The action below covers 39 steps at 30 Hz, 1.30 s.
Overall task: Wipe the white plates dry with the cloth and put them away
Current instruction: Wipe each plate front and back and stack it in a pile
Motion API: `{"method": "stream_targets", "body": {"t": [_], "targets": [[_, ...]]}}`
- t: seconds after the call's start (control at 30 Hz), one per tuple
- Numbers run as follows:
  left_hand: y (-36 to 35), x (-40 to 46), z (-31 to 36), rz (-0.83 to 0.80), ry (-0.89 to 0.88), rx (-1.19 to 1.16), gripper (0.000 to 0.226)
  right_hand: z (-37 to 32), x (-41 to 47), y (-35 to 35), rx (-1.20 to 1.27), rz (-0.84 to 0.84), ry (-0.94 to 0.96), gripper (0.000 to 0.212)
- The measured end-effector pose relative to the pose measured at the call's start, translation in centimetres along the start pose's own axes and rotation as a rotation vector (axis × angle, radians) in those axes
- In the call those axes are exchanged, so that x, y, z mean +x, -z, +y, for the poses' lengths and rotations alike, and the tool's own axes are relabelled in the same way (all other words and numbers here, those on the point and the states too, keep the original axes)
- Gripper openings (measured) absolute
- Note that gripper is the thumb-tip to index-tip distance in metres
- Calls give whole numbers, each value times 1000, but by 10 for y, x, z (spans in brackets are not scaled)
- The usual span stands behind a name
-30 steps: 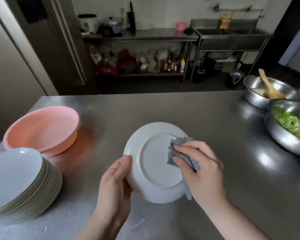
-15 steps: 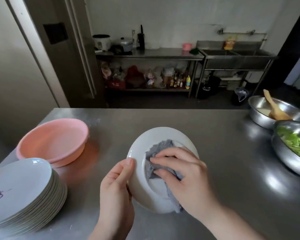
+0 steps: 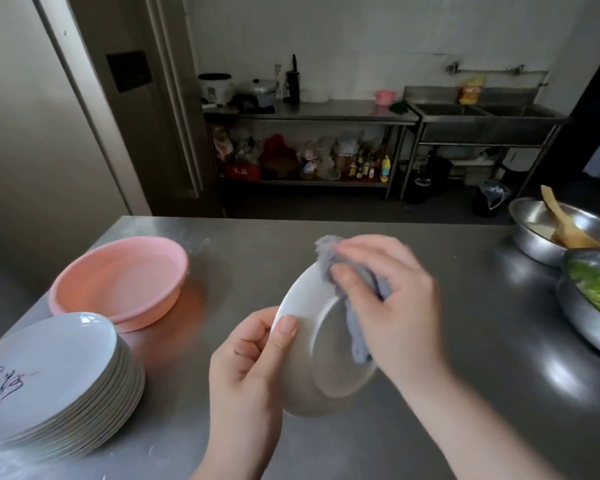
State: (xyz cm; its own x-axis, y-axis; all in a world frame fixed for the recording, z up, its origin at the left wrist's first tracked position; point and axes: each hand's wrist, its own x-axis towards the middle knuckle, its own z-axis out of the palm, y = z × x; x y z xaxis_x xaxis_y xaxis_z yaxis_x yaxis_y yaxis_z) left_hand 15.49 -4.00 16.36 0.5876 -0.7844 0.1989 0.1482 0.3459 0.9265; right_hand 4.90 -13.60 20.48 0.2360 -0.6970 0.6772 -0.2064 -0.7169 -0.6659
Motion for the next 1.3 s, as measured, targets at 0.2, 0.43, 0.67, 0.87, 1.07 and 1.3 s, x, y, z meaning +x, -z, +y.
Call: {"method": "stream_targets", "body": {"t": [0.2, 0.43, 0.67, 0.87, 1.07, 1.3], "targets": [[3, 4, 4, -33, 21, -49, 16, -15, -6, -7, -85, -175, 274, 16], [12, 19, 3, 76, 289, -240, 16, 24, 22, 18, -74, -94, -78, 24], [4, 31, 7, 397, 532, -613, 17, 41, -50, 3, -125, 130, -62, 20], [-2, 37, 6, 446, 838, -775, 34, 20, -76, -31, -292, -95, 343, 19], [13, 51, 5, 562, 743, -813, 25, 28, -59, -11, -262, 74, 229, 18], [12, 44, 13, 474, 643, -738, 12, 38, -44, 5, -157, 131, 96, 16]]}}
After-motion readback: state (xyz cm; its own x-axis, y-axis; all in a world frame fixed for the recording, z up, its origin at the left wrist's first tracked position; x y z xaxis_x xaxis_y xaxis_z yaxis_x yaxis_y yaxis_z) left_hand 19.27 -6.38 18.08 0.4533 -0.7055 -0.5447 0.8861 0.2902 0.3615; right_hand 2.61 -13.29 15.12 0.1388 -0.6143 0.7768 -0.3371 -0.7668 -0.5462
